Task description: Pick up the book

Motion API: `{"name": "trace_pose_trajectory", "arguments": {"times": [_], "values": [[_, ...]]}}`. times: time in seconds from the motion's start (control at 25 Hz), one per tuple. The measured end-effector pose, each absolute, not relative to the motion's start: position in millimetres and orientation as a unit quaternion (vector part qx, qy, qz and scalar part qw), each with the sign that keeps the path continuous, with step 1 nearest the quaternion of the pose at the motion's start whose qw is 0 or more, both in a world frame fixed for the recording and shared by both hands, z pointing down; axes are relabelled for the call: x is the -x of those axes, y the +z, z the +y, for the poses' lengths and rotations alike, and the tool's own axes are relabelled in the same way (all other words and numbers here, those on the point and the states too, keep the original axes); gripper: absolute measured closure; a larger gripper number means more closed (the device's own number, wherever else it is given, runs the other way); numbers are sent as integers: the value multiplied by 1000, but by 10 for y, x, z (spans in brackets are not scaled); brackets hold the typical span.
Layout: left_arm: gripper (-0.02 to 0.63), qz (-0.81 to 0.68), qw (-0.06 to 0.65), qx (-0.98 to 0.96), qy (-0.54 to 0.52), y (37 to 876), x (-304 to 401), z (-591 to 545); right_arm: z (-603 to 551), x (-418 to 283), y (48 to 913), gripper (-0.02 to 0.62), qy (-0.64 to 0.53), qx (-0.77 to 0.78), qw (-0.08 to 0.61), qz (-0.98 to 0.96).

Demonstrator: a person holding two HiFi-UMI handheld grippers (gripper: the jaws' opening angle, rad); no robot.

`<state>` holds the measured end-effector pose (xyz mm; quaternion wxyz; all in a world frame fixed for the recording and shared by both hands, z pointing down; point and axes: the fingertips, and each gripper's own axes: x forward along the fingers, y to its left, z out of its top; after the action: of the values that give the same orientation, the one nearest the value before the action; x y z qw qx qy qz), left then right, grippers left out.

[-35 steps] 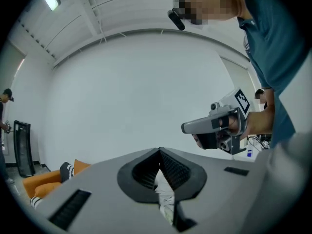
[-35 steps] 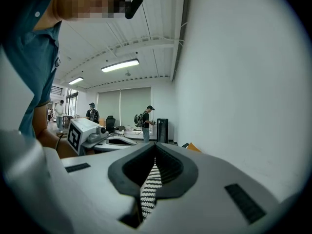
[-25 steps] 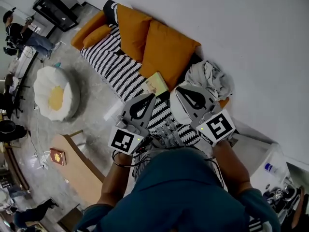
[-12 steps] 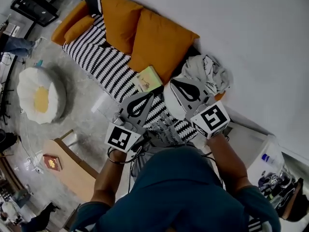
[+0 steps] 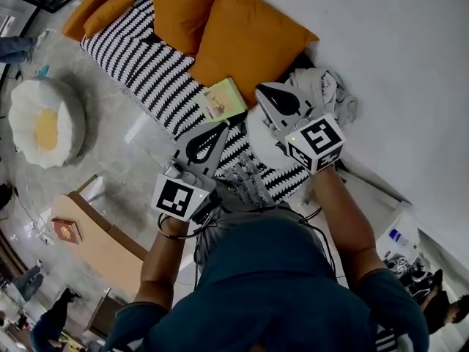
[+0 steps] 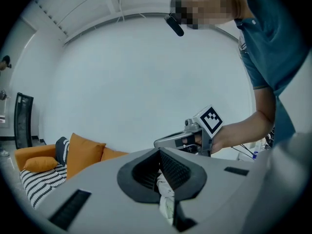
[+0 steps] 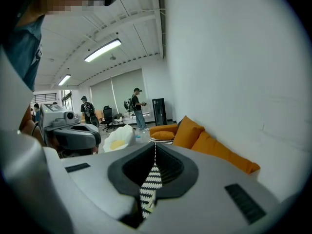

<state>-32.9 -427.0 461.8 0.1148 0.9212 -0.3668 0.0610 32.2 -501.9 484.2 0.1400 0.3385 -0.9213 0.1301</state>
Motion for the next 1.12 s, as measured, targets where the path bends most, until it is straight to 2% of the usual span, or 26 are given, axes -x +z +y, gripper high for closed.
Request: {"name": "trace_pose_trajectory", "arguments": {"times": [0.44,0.64,1.12], "values": [[604,-392,153,-905,55,5066,656,-4407,-5319,5,5951,578,216,-305,198,-906],[604,-405,169,-897,53,5240,825,-4458,-5406,145,6420,524,253,-290,228,-894],[604,-430,202,-879,45,5619,1108,-4454,-5422,214,7597,465,335,-269,313,-847]]}}
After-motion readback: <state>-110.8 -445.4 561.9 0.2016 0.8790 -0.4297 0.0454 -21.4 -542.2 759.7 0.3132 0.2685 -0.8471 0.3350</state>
